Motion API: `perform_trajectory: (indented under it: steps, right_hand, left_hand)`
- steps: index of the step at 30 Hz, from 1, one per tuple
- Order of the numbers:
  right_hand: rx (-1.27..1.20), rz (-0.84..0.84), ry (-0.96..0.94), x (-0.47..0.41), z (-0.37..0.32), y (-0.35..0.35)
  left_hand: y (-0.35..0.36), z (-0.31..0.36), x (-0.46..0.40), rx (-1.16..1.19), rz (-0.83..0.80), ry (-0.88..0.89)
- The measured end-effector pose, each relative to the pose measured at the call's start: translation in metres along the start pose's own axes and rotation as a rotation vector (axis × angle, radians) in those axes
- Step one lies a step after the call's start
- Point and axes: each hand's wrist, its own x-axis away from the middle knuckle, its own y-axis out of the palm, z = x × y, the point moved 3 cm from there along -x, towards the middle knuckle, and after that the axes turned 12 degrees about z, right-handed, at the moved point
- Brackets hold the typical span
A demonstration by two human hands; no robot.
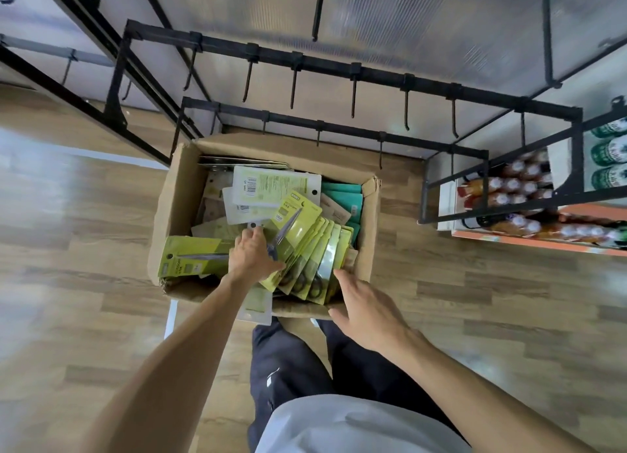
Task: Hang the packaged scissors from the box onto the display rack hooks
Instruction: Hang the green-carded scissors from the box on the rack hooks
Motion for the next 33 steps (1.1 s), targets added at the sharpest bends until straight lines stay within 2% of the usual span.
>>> perform_trajectory:
  steps: [5, 11, 17, 24, 27, 33]
  right_hand:
    - [0.001, -0.061, -0.024, -0.001, 0.002, 0.009]
    - [-0.047, -0.124, 0.033, -0.026, -0.02, 0.024]
    - [-0.27, -0.073, 0.31, -0.078, -0.06, 0.057]
    - [-0.414, 0.097, 0.75, -0.11, -0.071, 0.089]
    - [-0.465, 0.109, 0.811, -0.114, -0.068, 0.095]
    - [-0.617, 0.223, 0.836, -0.094, -0.062, 0.083]
  left_hand:
    - [-0.014, 0.002, 0.016, 0.022, 0.027, 0.005]
    - [-0.051, -0.017, 0.05, 0.072, 0.165, -0.039]
    - [-0.08, -0.061, 0.068, 0.17, 0.3, -0.117]
    - [-0.09, -0.086, 0.083, 0.155, 0.322, -0.102]
    - [-0.097, -0.088, 0.087, 0.064, 0.311, -0.085]
    - [-0.103, -0.092, 0.094, 0.059, 0.272, -0.076]
